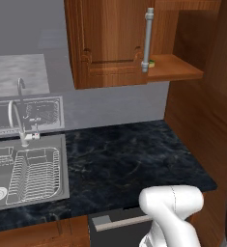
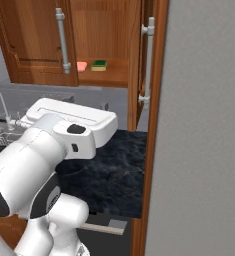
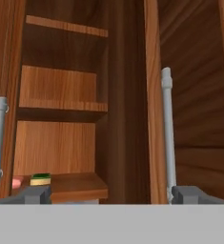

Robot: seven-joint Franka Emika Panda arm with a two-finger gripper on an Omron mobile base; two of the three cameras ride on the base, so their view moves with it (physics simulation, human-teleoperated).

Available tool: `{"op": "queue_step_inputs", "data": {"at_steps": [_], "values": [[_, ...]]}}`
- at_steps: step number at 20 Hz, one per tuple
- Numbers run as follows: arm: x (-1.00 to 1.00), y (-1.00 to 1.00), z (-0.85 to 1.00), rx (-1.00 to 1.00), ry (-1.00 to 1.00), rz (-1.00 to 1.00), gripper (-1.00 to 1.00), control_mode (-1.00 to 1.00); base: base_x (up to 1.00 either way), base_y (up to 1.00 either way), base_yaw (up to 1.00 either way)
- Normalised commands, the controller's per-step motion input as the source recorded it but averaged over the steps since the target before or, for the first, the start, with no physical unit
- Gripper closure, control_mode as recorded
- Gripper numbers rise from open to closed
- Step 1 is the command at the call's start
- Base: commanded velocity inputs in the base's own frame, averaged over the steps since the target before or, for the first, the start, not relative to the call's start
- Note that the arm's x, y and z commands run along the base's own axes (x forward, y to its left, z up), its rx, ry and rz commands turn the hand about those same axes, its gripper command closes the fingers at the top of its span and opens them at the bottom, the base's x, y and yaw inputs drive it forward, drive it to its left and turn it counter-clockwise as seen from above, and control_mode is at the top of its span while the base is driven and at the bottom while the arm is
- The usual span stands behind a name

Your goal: Pick up the sponge and bar soap from the sink, and place them back in the cabinet, and close the cabinet doors.

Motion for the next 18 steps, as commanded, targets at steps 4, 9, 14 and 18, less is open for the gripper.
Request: {"op": "queue_step_inputs", "data": {"at_steps": [4, 9, 14, 18], "values": [[0.00, -0.18, -0.04, 0.00, 0.00, 0.00, -1.00, -1.00, 0.00, 0.00, 0.00], [0.00, -0.17, -0.04, 0.00, 0.00, 0.00, -1.00, -1.00, 0.00, 0.00, 0.00], [0.00, -0.13, -0.06, 0.00, 0.00, 0.00, -1.00, -1.00, 0.00, 0.00, 0.00], [0.00, -0.07, -0.08, 0.00, 0.00, 0.00, -1.00, -1.00, 0.00, 0.00, 0.00]]}}
